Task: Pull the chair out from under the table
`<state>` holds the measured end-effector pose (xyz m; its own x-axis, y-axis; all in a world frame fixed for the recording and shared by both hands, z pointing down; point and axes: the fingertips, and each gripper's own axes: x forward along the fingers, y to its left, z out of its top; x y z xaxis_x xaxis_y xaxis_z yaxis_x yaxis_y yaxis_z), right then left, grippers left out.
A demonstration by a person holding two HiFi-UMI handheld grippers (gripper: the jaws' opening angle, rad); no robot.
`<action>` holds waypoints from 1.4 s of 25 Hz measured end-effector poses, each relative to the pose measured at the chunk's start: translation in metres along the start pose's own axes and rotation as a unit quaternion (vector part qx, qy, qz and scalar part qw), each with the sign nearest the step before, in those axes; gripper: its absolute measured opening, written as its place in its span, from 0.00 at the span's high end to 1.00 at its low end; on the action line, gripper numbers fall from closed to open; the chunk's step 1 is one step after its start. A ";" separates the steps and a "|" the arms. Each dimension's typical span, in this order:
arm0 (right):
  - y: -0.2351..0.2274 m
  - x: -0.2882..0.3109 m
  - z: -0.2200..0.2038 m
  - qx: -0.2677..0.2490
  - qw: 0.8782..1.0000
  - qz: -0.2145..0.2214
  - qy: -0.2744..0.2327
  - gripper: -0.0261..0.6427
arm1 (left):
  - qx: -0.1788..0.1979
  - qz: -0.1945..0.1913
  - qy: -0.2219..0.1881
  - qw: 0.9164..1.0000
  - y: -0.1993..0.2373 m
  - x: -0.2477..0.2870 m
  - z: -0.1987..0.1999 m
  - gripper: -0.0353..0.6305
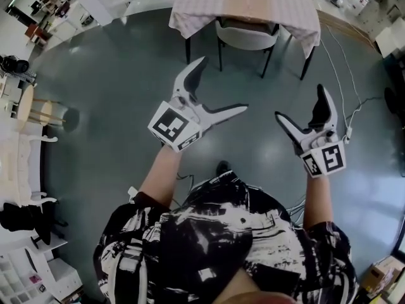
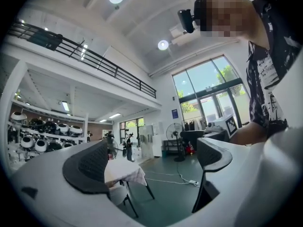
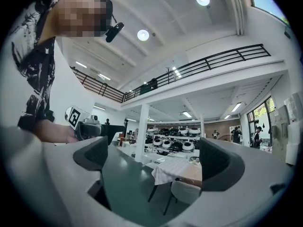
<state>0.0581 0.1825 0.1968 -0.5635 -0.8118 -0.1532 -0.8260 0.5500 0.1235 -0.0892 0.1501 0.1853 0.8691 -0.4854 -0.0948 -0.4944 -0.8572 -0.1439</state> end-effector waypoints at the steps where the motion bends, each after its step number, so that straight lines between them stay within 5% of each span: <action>1: -0.003 0.011 -0.005 0.002 1.000 -0.001 0.004 0.10 | 0.000 -0.003 0.001 1.000 0.010 0.005 -0.003 0.11; 12: -0.078 0.090 -0.061 0.018 0.999 0.005 0.026 0.10 | -0.021 -0.017 0.018 0.999 0.080 0.079 -0.053 0.11; 26: -0.261 0.224 -0.129 0.032 0.997 0.061 0.033 0.10 | -0.005 0.010 0.064 0.998 0.205 0.252 -0.103 0.11; 35: -0.297 0.289 -0.170 0.042 0.995 0.076 0.056 0.10 | -0.025 0.011 0.086 0.996 0.265 0.282 -0.144 0.11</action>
<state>0.1438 -0.2486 0.2824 -0.6801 -0.7326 -0.0279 -0.7329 0.6782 0.0540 0.0265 -0.2385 0.2620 0.8490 -0.5233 0.0733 -0.5166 -0.8512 -0.0930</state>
